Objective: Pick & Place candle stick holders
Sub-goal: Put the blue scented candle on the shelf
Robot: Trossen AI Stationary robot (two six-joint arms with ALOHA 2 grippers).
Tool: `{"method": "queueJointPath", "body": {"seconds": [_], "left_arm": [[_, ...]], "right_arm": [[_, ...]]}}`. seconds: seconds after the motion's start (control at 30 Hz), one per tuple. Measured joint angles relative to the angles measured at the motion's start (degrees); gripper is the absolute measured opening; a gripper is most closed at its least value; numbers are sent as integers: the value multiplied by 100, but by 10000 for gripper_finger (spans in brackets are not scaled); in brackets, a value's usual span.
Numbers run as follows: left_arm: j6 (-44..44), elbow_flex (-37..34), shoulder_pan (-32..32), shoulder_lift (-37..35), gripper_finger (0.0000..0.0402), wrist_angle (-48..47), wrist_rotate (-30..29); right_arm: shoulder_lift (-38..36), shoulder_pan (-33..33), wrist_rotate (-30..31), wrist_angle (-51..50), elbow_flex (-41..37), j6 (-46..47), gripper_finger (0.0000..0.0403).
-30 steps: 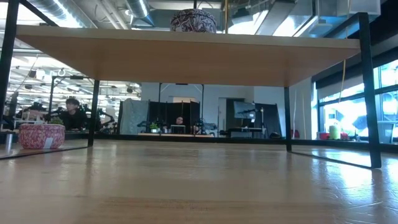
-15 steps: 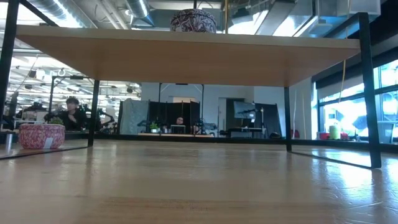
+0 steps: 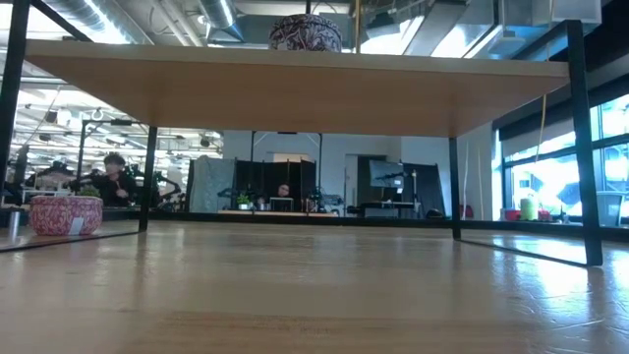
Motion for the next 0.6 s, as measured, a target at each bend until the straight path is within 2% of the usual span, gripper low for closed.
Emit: {"method": "queueJointPath", "body": {"seconds": [0.3,0.6], "left_arm": [[61,-46,25,-9,265,12,-75],[2,-60,285,-13,265,-178,-247]], "right_arm": [[-132,354,520,-522,-2,585,295],[-262,893,1435,-2010,2,2279,295]]}}
